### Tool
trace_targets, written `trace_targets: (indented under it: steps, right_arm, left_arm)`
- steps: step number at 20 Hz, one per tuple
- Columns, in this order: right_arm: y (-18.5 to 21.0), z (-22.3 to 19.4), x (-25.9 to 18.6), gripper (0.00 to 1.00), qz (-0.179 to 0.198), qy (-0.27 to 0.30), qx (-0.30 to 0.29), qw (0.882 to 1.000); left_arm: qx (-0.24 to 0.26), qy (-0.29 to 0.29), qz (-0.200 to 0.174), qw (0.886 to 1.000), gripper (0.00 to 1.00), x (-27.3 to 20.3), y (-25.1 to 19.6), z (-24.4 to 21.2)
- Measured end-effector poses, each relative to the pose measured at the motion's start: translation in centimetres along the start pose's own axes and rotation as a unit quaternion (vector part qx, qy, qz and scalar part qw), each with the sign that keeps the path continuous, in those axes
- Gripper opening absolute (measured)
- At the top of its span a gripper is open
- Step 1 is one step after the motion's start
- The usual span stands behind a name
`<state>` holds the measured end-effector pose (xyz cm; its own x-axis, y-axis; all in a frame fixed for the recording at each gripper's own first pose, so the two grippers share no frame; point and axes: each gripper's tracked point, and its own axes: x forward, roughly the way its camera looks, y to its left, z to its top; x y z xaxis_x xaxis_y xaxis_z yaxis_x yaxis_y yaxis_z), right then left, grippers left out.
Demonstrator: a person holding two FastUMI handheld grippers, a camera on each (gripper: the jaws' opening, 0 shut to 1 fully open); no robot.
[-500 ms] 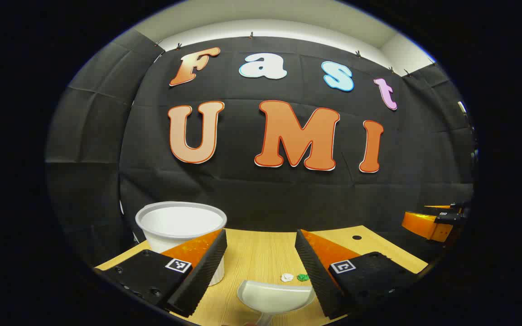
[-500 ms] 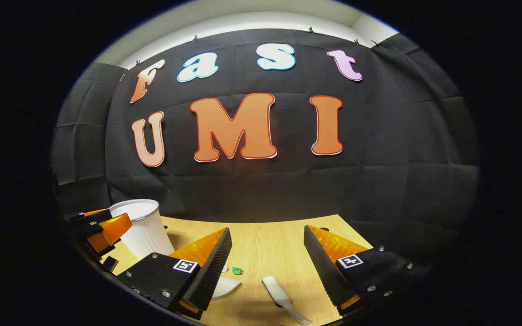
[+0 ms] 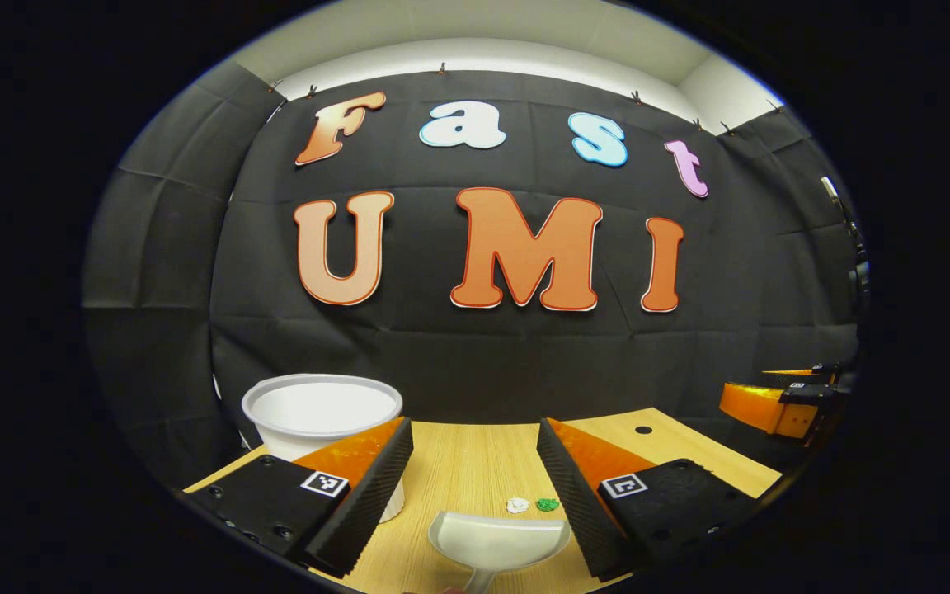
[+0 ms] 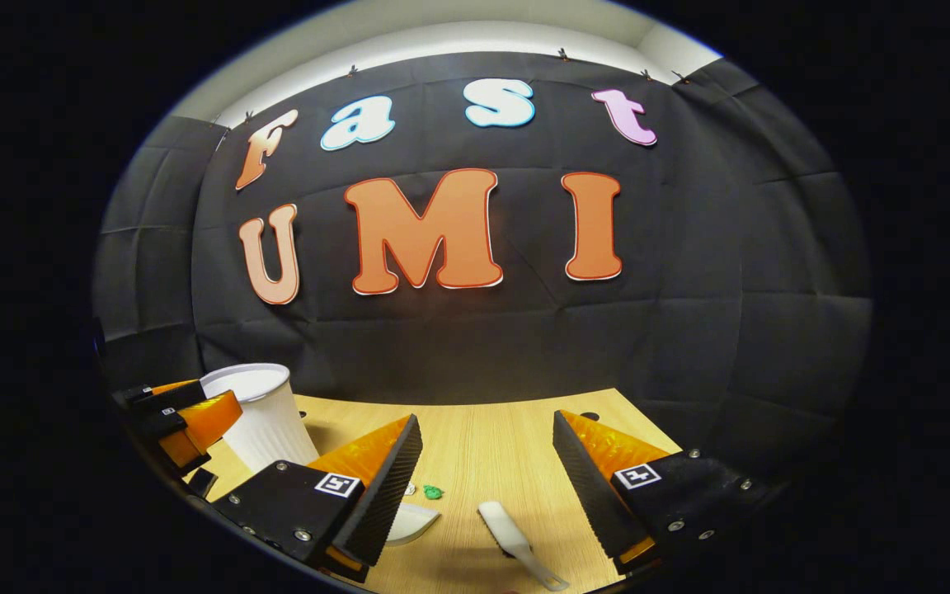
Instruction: Pick up the small broom and dustpan from the desktop, sweep the trash into the dustpan with the broom, and then empty the trash into the garbage bin.
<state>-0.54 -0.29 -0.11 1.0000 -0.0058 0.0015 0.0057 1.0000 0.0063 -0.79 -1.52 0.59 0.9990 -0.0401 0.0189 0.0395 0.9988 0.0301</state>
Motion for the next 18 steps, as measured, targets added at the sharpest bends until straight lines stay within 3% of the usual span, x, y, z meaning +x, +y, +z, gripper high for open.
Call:
trace_targets:
  steps: [18]
  right_arm:
    - [-0.2,-0.5,-2.6,0.96,-0.012,-0.003,0.005,1.0]
  left_arm:
    - [0.017,0.007,-0.01,1.0,0.95,-2.2,-0.2,-0.5]
